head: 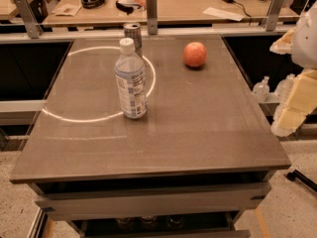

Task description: Move blue plastic bottle near apple

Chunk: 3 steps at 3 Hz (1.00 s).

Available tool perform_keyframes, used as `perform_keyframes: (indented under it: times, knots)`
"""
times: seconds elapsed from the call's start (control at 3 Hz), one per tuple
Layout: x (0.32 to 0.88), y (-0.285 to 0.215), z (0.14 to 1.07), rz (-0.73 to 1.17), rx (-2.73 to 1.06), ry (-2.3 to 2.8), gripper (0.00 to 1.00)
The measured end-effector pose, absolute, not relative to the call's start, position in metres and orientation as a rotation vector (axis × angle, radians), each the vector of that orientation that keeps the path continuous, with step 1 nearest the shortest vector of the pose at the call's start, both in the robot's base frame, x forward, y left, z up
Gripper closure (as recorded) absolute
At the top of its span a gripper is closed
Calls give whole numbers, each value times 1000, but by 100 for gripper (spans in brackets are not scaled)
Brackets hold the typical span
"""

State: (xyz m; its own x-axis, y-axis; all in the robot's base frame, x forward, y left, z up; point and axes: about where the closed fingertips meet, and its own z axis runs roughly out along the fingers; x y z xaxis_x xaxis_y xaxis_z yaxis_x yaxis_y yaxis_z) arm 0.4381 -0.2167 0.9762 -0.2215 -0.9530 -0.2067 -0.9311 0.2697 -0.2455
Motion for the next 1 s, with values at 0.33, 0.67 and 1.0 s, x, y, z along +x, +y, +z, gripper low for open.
perform_keyframes:
  times: [0.33,0.67,1.0]
  knots:
    - [438,-217,976,-98,-1725,2232,0]
    - [438,-215,978,-79,-1706,2226,0]
    - [437,-205,975,34,-1665,2167,0]
